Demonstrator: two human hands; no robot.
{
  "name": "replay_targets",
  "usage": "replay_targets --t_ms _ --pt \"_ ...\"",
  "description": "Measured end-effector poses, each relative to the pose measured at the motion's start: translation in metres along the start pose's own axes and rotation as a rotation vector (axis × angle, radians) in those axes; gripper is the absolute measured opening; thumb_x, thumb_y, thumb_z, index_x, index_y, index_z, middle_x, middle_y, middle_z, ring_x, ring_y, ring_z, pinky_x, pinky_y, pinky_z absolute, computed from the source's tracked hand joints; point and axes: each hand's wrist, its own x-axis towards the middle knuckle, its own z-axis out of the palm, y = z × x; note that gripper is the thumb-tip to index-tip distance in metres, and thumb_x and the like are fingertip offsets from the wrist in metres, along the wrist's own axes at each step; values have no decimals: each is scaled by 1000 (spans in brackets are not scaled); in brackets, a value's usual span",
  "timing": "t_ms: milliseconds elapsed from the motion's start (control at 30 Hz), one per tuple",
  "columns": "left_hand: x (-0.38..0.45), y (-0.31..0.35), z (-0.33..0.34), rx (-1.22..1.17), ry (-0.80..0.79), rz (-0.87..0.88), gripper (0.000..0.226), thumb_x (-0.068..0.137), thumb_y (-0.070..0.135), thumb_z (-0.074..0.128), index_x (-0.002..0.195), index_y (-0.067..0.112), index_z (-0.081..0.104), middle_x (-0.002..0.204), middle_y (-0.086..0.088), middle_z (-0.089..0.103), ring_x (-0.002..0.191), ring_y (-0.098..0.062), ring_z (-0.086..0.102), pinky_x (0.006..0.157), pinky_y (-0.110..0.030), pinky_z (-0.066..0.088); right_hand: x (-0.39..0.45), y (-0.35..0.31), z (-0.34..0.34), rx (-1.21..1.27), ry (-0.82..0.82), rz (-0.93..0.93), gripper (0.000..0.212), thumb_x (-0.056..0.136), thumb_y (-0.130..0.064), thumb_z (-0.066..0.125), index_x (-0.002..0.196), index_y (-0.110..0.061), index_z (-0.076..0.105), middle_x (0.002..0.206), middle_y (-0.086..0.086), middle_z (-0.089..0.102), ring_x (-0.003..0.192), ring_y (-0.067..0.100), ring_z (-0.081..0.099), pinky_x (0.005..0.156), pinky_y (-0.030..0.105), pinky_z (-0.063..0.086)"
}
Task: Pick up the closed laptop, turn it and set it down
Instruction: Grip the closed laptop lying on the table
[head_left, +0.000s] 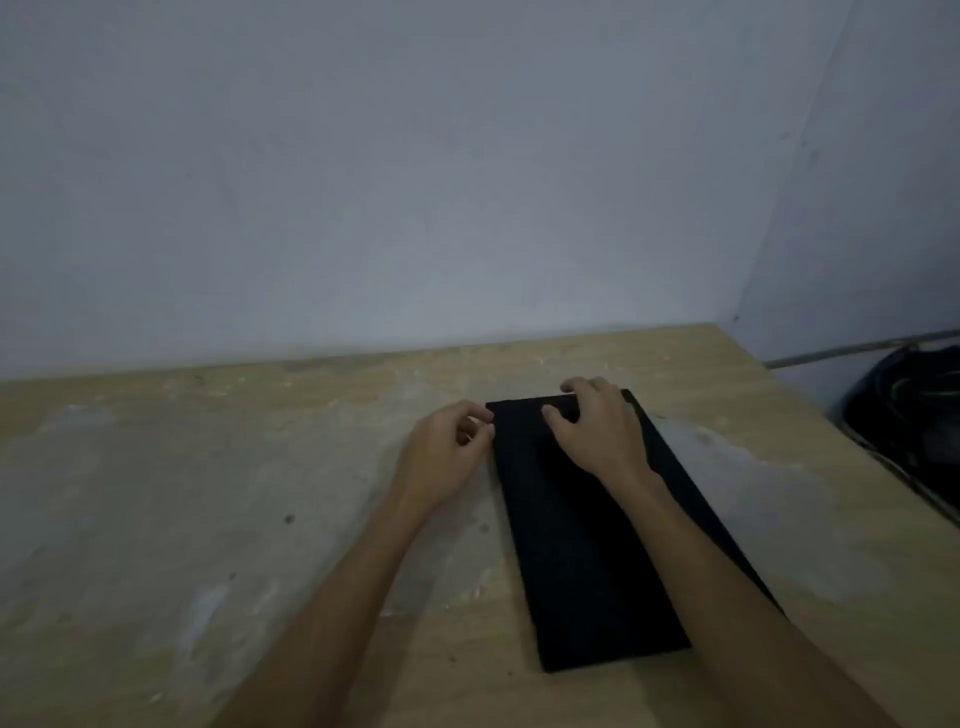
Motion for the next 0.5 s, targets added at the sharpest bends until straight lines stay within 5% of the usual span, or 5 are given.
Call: replay_targets --t_ms 133,300,500 --pt "-1 10 22 99 -66 -122 38 99 41 61 130 20 65 103 2 60 85 -10 59 76 -24 47 0 28 -5 -147 -2 157 56 93 -52 58 132 -12 60 138 13 57 126 32 51 106 45 40" --pt "2 14 44 308 -82 -228 51 99 60 46 127 20 62 111 -2 46 111 -25 52 95 -38 43 4 37 0 -148 -67 297 75 91 -66 48 143 -13 47 146 18 49 133 37 44 107 48 38" --pt "6 10 55 280 -60 -283 57 92 68 48 123 23 64 112 0 50 110 -24 53 103 -45 42 8 37 3 -135 -37 302 72 90 -64 51 140 -13 50 139 19 55 128 37 46 103 47 39"
